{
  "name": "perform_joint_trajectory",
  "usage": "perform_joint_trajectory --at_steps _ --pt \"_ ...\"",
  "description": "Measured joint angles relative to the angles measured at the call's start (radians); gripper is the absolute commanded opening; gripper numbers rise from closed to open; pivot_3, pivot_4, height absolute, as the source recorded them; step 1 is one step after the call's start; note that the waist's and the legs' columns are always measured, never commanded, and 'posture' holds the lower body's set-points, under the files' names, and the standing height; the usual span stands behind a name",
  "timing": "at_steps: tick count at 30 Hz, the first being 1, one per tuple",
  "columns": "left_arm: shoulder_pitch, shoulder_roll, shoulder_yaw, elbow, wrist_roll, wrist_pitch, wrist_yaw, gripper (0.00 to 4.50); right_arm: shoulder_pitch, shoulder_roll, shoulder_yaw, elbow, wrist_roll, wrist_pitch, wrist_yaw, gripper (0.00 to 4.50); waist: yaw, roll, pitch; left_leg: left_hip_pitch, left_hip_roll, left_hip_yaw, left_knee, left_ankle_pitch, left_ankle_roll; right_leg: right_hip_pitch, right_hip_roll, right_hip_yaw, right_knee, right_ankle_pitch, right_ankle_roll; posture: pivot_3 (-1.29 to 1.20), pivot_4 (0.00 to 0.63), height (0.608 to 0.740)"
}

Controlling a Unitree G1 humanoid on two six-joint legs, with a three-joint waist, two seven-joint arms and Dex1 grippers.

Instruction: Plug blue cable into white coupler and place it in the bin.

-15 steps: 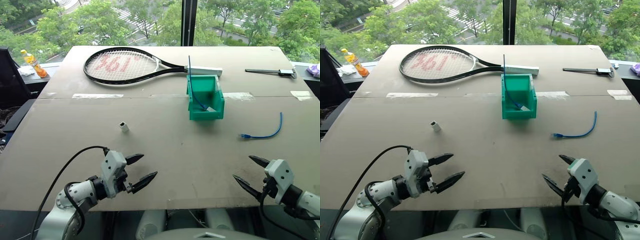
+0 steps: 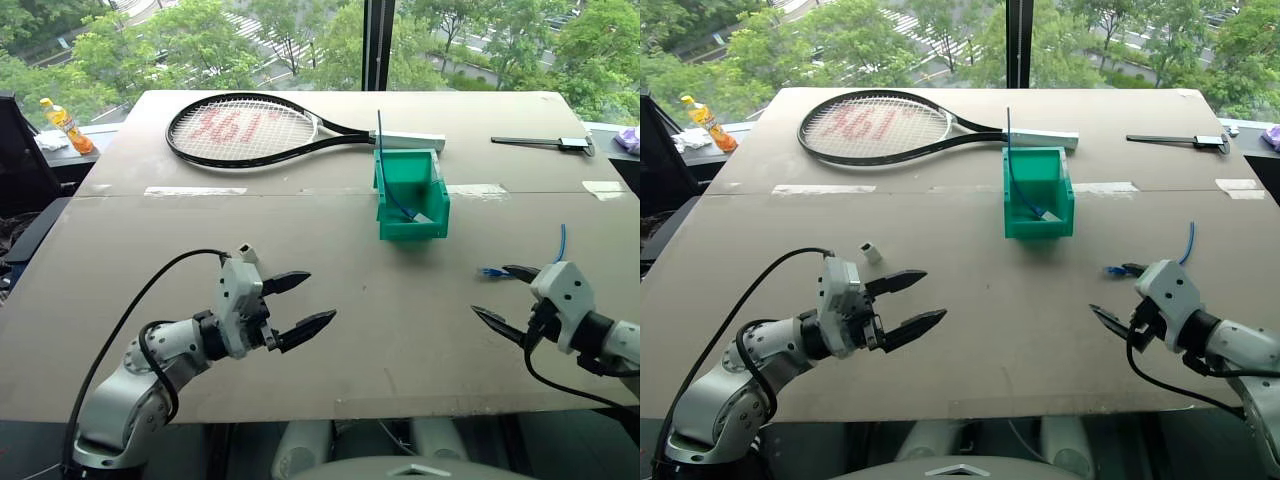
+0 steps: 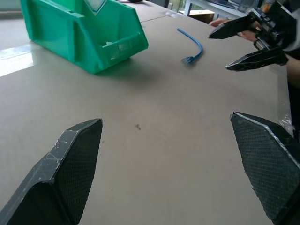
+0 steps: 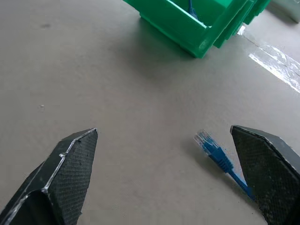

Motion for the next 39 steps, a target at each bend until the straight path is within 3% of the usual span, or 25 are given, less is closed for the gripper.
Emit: perform_joint_trajectory --at_steps 4,11,14,22,28,34,39 --pt "-0.033 0.031 -0.047 -0.028 -0.001 0.001 -0.045 4.47 -0.159 -0.118 0.114 0.171 -0.035 0.037 0.116 4.49 -0.001 0.000 0.000 0.000 0.000 0.000 -0.001 0.000 0.000 0.000 0.001 0.000 0.000 0.000 0.000 0.00 0.150 0.740" --pt "-0.040 0.048 -0.063 -0.034 0.001 -0.002 -0.077 4.47 -0.438 -0.130 0.336 0.464 -0.152 -0.023 0.278 4.49 -0.001 0.001 0.003 -0.001 0.001 0.001 -0.001 0.000 0.000 -0.001 0.002 0.001 0.000 0.001 -0.002 0.00 0.150 0.740" --pt "-0.021 0.047 -0.063 -0.034 0.005 -0.018 -0.082 4.50 -0.563 -0.088 0.423 0.620 -0.214 -0.088 0.339 3.66 -0.002 0.001 0.003 -0.001 0.000 0.002 -0.001 0.000 0.000 -0.002 0.001 0.001 -0.001 0.002 -0.004 0.00 0.150 0.740" --pt "0.021 0.047 -0.063 -0.033 0.023 -0.074 -0.111 4.50 -0.657 -0.060 0.476 0.778 -0.265 -0.208 0.451 0.04 0.000 0.000 0.003 0.002 0.000 0.001 0.001 0.000 0.000 0.002 0.001 0.001 -0.001 0.002 -0.003 0.00 0.150 0.740" --pt "0.039 0.024 -0.040 0.011 0.027 -0.121 -0.118 4.50 -0.649 -0.023 0.473 0.675 -0.268 -0.136 0.457 0.01 -0.006 0.000 0.003 0.002 0.001 0.001 0.000 0.000 0.000 0.001 0.001 0.001 0.000 0.002 -0.004 0.00 0.150 0.740" --pt "0.066 -0.012 0.022 0.089 0.046 -0.167 -0.083 4.50 -0.675 0.187 0.593 0.413 -0.293 0.062 0.370 0.01 -0.022 0.000 0.003 0.000 0.002 -0.002 -0.001 0.000 0.000 -0.002 0.000 0.000 0.001 0.003 -0.005 0.00 0.150 0.740" --pt "0.078 0.007 0.037 0.139 0.080 -0.202 -0.106 4.50 -0.775 0.342 0.753 0.378 -0.379 0.142 0.319 0.01 -0.024 0.000 0.003 0.000 0.001 -0.001 -0.001 0.000 0.000 -0.002 0.000 0.000 0.001 0.003 -0.005 0.00 0.150 0.740"
